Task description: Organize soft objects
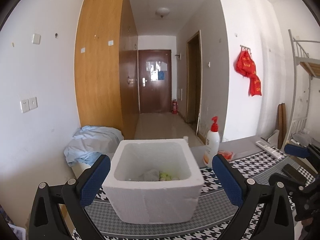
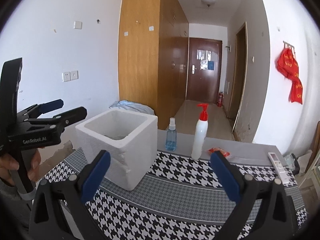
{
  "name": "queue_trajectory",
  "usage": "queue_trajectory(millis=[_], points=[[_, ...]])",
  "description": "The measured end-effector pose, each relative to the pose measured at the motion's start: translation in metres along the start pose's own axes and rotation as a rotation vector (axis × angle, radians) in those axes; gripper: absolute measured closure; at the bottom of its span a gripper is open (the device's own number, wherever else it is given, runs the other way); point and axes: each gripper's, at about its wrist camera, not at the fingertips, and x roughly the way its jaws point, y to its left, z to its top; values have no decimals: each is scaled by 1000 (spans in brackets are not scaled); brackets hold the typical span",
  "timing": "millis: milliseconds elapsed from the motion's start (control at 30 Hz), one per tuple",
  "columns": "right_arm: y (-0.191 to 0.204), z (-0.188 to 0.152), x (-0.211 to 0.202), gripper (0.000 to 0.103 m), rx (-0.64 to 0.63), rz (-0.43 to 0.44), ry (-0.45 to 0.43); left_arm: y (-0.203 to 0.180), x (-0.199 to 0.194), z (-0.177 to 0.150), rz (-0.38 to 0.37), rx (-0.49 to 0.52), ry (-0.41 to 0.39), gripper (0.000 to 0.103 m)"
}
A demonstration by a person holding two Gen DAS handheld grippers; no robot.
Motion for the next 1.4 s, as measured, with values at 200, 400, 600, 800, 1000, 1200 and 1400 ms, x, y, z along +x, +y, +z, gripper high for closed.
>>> queue_trajectory(millis=[200,400,600,800,1000,1200,1400], points=[[0,-1,-17,1,15,-21,-33,-9,-25,1,-16,-2,-48,1],[1,-5,-29,1,15,-32,-52,-20,-39,-4,-26,-5,-61,1],[-3,-8,-42,1,37,-31,-75,-25,-50,-10,-19,5,-72,1],[0,-15,-48,1,21,-55,-85,-30,-60,-15,-19,13,-78,1],[-2,-22,-56,1,26,-52,-105,-39,-70,-29,-7,6,-84,1],[1,-34,-61,1,17,-35,-119,-40,-74,-43,21,-13,-87,1],[3,-44,-64,1,23,-24,-136,-40,-78,-53,35,-24,-97,1]])
